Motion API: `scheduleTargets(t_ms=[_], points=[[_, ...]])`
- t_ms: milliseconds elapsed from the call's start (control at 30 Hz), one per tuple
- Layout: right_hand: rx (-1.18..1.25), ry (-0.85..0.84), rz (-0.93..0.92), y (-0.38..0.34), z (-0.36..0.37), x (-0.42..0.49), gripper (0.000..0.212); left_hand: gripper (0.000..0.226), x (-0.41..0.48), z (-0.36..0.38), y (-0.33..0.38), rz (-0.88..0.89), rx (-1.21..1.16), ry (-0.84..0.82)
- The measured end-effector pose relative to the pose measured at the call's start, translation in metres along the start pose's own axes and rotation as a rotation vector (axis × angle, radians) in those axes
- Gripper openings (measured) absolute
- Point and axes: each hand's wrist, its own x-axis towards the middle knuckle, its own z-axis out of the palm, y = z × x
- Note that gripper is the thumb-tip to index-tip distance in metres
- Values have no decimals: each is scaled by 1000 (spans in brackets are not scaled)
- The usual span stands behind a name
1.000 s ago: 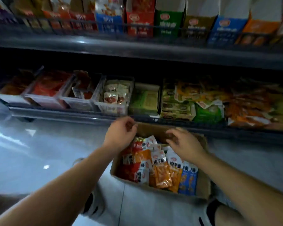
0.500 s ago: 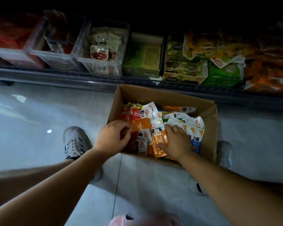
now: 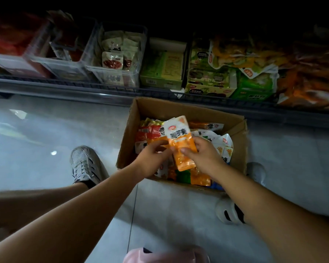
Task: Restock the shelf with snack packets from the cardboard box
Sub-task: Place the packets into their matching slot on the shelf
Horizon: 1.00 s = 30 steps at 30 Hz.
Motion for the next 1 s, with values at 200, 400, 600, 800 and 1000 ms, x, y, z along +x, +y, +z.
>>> scheduleTargets(t_ms=[200,400,600,800,1000], points=[[-520,79,-92,30,-21,6,40,18,10,2,-9,-100,-249,103],[-911,129,-55,67,-50,27,75,34,9,-2,-16,-80,-251,236],[-837,318,-289,70,-49,25,23,46,4,3,-8,-47,-172,202],[-615,362,-325,56,-59,15,15,51,3,7,-3,-48,-165,195],[2,219,-218,-8,-39,11,15,72,-1,7,1,-48,-280,99]])
